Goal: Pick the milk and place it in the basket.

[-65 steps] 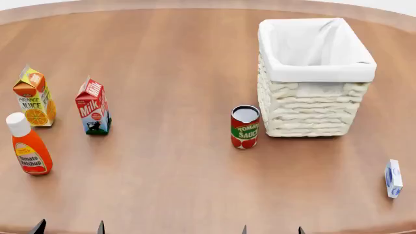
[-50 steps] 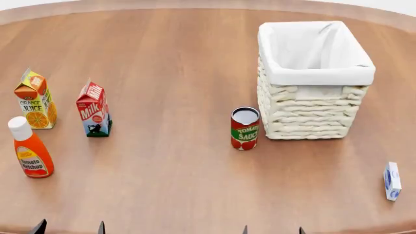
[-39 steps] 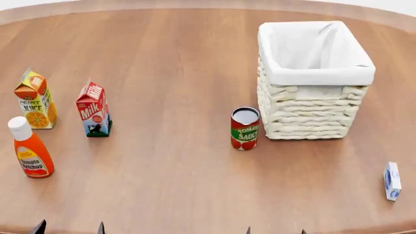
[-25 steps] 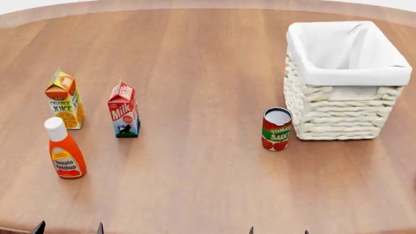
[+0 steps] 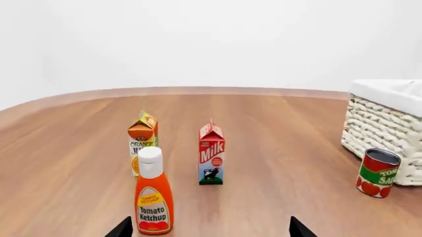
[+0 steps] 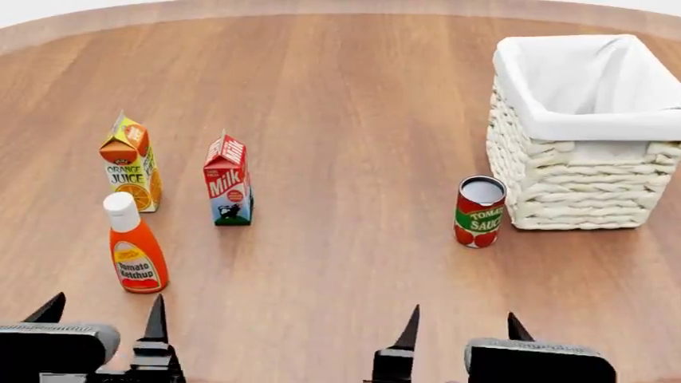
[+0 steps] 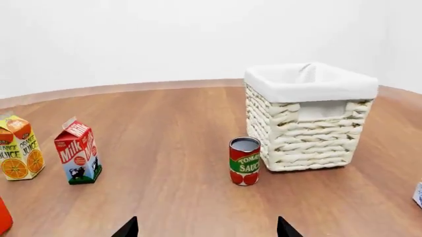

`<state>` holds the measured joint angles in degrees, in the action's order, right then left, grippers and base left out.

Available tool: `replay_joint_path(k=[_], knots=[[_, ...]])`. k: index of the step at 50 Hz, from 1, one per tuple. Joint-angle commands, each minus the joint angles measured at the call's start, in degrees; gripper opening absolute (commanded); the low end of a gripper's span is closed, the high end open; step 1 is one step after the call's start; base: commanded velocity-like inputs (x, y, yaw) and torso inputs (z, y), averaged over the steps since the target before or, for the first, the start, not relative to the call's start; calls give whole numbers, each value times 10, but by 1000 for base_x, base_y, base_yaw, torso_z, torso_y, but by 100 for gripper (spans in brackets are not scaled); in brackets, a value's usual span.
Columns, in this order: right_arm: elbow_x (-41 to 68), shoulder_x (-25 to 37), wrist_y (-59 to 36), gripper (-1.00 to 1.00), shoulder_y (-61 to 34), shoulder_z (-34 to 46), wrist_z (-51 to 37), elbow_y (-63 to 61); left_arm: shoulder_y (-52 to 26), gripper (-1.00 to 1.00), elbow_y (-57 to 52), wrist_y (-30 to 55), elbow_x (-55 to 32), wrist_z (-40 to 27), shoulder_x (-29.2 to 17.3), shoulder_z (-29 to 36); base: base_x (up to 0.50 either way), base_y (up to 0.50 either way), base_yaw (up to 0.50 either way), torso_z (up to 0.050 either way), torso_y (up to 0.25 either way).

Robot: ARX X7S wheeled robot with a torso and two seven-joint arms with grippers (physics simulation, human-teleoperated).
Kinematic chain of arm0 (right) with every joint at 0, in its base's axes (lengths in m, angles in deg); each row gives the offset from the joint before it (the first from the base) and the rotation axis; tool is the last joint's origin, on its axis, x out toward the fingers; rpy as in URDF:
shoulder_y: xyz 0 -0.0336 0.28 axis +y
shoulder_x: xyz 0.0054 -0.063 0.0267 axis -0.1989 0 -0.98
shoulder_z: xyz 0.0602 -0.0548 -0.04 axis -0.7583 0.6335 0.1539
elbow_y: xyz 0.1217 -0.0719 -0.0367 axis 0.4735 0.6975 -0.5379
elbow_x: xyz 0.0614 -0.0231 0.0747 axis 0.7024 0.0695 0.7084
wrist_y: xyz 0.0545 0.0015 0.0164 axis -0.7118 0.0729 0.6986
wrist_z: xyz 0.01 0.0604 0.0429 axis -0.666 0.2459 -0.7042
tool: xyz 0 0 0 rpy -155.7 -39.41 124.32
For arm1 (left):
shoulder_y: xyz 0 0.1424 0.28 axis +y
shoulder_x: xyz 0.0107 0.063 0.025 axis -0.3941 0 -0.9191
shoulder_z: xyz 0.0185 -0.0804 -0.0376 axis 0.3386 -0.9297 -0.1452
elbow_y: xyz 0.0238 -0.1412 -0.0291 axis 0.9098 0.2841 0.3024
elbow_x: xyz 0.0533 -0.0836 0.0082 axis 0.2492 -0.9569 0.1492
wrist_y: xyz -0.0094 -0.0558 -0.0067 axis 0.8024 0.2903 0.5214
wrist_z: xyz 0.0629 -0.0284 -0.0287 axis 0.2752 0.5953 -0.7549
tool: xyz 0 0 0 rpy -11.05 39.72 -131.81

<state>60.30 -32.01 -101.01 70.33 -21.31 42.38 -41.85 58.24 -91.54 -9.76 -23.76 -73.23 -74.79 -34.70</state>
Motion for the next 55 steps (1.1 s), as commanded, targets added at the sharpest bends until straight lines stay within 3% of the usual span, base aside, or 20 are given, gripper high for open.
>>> replay_joint_path(k=[1, 3, 8, 18, 55], knots=[[100, 12, -342, 100, -154, -56, -8, -239, -168, 100, -236, 366, -84, -11, 13, -54, 0, 0, 0, 0, 0], [139, -4, -414, 100, -204, -98, -5, -251, -202, 100, -256, 404, -94, -17, 13, -62, 0, 0, 0, 0, 0], [150, -3, -490, 100, -255, -108, -27, -280, -253, 100, -271, 460, -114, -23, 19, -80, 0, 0, 0, 0, 0], [161, 0, -484, 100, -246, -107, -23, -280, -240, 100, -259, 436, -114, -27, 11, -67, 20, 0, 0, 0, 0], [191, 2, -479, 100, -246, -111, -31, -265, -237, 100, -245, 412, -128, -45, -5, -62, 500, 0, 0, 0, 0]])
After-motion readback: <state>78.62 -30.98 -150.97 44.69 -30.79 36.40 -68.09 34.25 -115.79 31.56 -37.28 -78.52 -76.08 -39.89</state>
